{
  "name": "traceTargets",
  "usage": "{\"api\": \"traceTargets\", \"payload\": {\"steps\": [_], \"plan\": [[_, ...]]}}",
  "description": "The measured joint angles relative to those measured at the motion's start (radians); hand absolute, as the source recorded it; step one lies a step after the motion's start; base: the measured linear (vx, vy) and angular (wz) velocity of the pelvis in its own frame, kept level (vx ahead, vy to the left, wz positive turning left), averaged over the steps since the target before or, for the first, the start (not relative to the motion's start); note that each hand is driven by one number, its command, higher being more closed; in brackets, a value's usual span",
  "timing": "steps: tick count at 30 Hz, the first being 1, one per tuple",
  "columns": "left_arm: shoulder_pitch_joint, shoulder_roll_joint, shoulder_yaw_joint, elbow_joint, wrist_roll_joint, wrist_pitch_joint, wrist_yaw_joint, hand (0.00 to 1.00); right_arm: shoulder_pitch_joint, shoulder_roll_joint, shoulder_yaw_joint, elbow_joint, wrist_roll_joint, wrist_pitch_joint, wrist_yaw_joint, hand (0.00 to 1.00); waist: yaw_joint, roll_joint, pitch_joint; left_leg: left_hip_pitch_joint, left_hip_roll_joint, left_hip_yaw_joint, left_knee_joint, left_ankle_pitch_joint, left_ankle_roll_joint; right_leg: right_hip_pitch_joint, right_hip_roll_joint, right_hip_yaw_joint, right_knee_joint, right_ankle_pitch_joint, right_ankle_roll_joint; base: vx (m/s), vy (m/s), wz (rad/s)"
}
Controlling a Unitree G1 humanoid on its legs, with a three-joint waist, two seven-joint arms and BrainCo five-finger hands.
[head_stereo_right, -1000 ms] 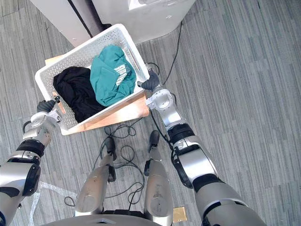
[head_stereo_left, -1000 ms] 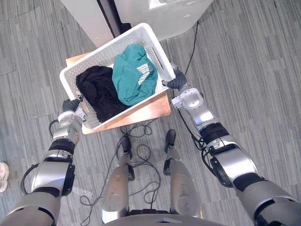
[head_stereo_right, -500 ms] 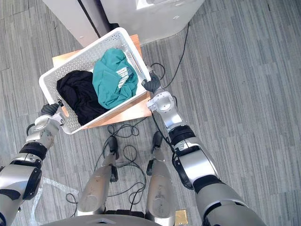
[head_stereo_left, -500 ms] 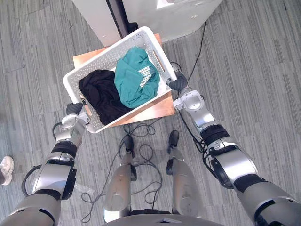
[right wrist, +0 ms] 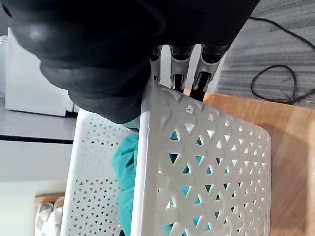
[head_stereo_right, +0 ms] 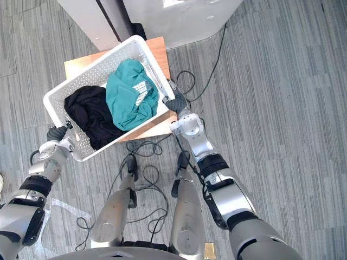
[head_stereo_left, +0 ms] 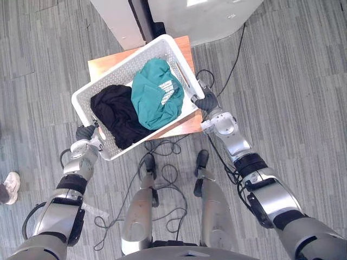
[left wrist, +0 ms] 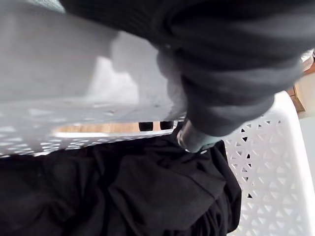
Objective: Pick up the laundry basket with both hands and put the clothes into the washing machine.
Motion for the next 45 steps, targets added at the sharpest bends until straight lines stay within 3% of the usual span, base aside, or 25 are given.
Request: {"api": "traceTargets", "payload": {"steps": [14, 19, 22, 26, 33, 42, 43, 45], "plan": [[0.121, 0.066, -0.072, -0.101, 0.005, 0.009, -0.004, 1.0, 0.19, -0.041, 0.093, -0.043, 0.289, -0.025, 0.039, 1.0, -0.039, -0.002, 0.0, 0.081, 0.006, -0.004, 0.0, -0.005, -0.003, 0.104, 0.003, -0.021, -0.022, -0.003, 0.004, 0.0, -0.002, 0.03], [0.18, 0.081, -0.088, -0.158, 0.027, 0.012, -0.004, 1.0, 0.34, -0.039, 0.082, -0.133, 0.367, -0.016, 0.039, 1.0, -0.068, -0.004, -0.001, 0.13, 0.007, 0.003, 0.002, -0.018, -0.003, 0.155, 0.006, -0.018, -0.032, -0.01, 0.01, 0.04, 0.002, -0.04], [0.233, 0.081, -0.096, -0.191, 0.042, 0.013, -0.02, 1.0, 0.437, -0.032, 0.046, -0.196, 0.373, -0.015, 0.04, 1.0, -0.09, -0.019, -0.01, 0.167, 0.009, 0.016, 0.005, -0.033, 0.001, 0.193, 0.011, -0.008, -0.046, -0.016, 0.016, 0.05, 0.003, -0.13], [0.3, 0.068, -0.126, -0.223, 0.06, 0.013, -0.032, 1.0, 0.522, -0.015, -0.007, -0.217, 0.374, -0.015, 0.048, 1.0, -0.103, -0.05, -0.074, 0.21, 0.018, 0.048, 0.005, -0.054, 0.003, 0.239, 0.031, 0.016, -0.092, -0.002, 0.016, 0.08, 0.001, -0.22], [0.431, -0.005, -0.117, -0.244, 0.076, 0.013, -0.069, 1.0, 0.667, 0.025, -0.115, -0.295, 0.371, -0.005, 0.081, 1.0, -0.118, -0.058, -0.23, 0.286, 0.03, 0.082, 0.004, -0.094, 0.004, 0.335, 0.057, 0.038, -0.18, 0.017, 0.025, 0.09, 0.019, -0.14], [0.587, -0.128, -0.046, -0.251, 0.043, 0.013, -0.089, 1.0, 0.675, 0.065, -0.154, -0.293, 0.367, -0.005, 0.081, 1.0, -0.113, -0.058, -0.304, 0.309, 0.074, 0.089, 0.141, -0.18, 0.003, 0.436, 0.091, 0.055, -0.233, 0.021, 0.018, 0.02, 0.002, -0.08], [0.599, -0.136, -0.041, -0.251, 0.036, 0.013, -0.089, 1.0, 0.675, 0.069, -0.155, -0.293, 0.367, -0.005, 0.081, 1.0, -0.112, -0.059, -0.309, 0.306, 0.079, 0.088, 0.157, -0.187, 0.009, 0.443, 0.096, 0.053, -0.241, 0.022, 0.017, -0.02, -0.056, -0.03], [0.629, -0.159, -0.036, -0.251, 0.025, 0.013, -0.093, 1.0, 0.676, 0.089, -0.178, -0.293, 0.367, -0.006, 0.086, 1.0, -0.092, -0.055, -0.317, 0.254, 0.109, 0.078, 0.252, -0.219, 0.061, 0.453, 0.126, 0.052, -0.252, 0.018, 0.001, -0.05, -0.076, -0.03]]}}
